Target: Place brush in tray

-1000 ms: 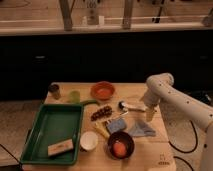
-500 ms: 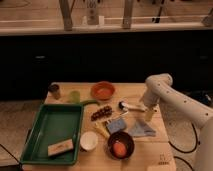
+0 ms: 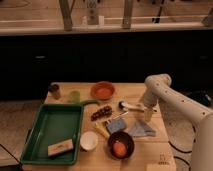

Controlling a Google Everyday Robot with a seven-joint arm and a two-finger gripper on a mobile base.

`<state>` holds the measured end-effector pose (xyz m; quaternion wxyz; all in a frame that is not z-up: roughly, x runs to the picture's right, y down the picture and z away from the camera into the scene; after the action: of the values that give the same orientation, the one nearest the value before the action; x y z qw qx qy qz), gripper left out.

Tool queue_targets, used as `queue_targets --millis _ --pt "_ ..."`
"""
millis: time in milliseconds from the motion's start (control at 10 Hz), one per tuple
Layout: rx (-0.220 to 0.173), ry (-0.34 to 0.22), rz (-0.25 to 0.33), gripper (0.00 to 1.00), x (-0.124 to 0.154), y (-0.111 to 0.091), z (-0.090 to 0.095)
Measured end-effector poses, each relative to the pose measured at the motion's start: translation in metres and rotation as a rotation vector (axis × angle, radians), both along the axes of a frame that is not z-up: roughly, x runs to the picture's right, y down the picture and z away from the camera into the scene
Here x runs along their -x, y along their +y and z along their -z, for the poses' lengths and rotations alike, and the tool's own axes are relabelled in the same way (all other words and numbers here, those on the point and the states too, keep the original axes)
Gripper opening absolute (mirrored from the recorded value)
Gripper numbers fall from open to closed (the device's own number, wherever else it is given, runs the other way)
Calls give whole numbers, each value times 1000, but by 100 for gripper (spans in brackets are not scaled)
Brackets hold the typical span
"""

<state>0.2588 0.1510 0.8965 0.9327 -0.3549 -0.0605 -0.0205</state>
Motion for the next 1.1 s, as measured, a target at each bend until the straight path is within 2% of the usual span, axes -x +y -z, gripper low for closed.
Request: queue_targets --millis 1100 --pt "32 1 -6 79 1 7 -5"
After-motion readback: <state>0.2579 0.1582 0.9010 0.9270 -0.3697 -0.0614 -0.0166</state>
